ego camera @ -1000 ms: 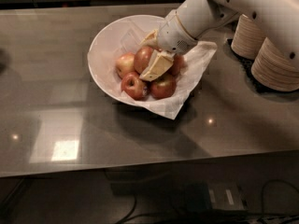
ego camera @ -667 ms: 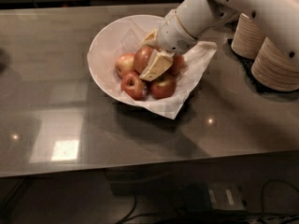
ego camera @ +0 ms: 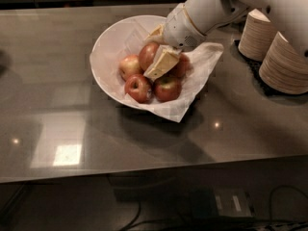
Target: Pick apple from white bowl
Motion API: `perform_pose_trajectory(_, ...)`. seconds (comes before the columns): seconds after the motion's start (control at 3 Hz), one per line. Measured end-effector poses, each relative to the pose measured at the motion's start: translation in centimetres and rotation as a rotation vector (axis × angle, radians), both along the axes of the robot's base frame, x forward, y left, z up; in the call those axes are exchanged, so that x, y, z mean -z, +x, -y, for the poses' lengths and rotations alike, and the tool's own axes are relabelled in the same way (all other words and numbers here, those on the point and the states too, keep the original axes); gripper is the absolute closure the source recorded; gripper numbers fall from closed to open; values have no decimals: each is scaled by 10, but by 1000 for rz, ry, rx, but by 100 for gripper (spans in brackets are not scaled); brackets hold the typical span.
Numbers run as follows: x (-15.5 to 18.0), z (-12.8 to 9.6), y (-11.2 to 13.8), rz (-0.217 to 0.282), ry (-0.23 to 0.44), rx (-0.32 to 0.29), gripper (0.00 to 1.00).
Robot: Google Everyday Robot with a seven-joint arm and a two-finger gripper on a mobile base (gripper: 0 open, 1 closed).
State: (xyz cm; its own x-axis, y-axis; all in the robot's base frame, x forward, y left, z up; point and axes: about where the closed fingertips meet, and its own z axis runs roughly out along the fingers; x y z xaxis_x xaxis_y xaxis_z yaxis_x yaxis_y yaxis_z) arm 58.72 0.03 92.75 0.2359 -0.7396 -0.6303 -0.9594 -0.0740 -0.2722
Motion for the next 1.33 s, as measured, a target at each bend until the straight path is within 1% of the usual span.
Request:
perform_pose_trajectory(0.33, -32, 1, -1, 63, 46, -6, 100)
perform_pose_trajectory(0.67, -61, 10, -8, 126, 108, 1, 100)
perform_pose_trajectory(1.0, -73, 19, -19, 157, 153, 15, 100)
perform_pose_trajectory(1.33, -73, 19, -19, 157, 153, 15, 100)
